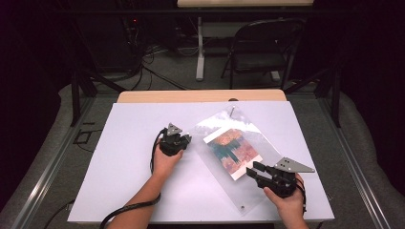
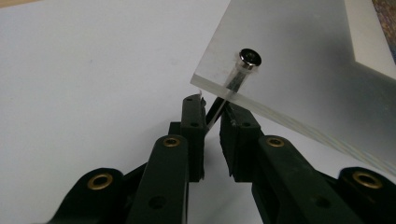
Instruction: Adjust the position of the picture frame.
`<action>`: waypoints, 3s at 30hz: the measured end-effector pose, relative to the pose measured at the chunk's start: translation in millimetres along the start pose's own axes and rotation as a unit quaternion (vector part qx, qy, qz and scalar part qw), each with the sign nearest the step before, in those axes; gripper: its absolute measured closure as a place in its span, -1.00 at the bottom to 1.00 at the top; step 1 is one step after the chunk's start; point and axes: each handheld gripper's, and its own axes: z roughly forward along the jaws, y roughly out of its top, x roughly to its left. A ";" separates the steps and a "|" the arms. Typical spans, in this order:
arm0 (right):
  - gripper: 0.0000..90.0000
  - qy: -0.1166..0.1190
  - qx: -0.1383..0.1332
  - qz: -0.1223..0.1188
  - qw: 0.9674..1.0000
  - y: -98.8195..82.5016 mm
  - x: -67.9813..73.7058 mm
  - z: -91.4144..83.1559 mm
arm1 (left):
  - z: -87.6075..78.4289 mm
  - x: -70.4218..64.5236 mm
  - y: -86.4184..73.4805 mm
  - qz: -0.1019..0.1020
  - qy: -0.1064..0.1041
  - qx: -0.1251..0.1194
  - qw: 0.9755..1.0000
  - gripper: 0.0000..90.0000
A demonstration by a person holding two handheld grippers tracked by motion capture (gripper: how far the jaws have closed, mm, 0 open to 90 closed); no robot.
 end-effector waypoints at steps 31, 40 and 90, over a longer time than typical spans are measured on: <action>0.89 0.123 0.146 -0.009 0.981 -3.6 61.2 52.1 | -34.0 7.0 -4.9 -0.024 -0.047 -0.033 0.998 1.00; 0.78 0.125 0.137 0.004 0.983 -3.8 56.9 49.5 | -31.5 -3.4 -6.4 0.002 -0.041 -0.021 0.999 0.99; 0.68 0.133 0.113 0.017 0.985 -0.1 53.0 44.7 | 3.3 0.8 5.0 0.049 -0.021 0.002 0.999 0.84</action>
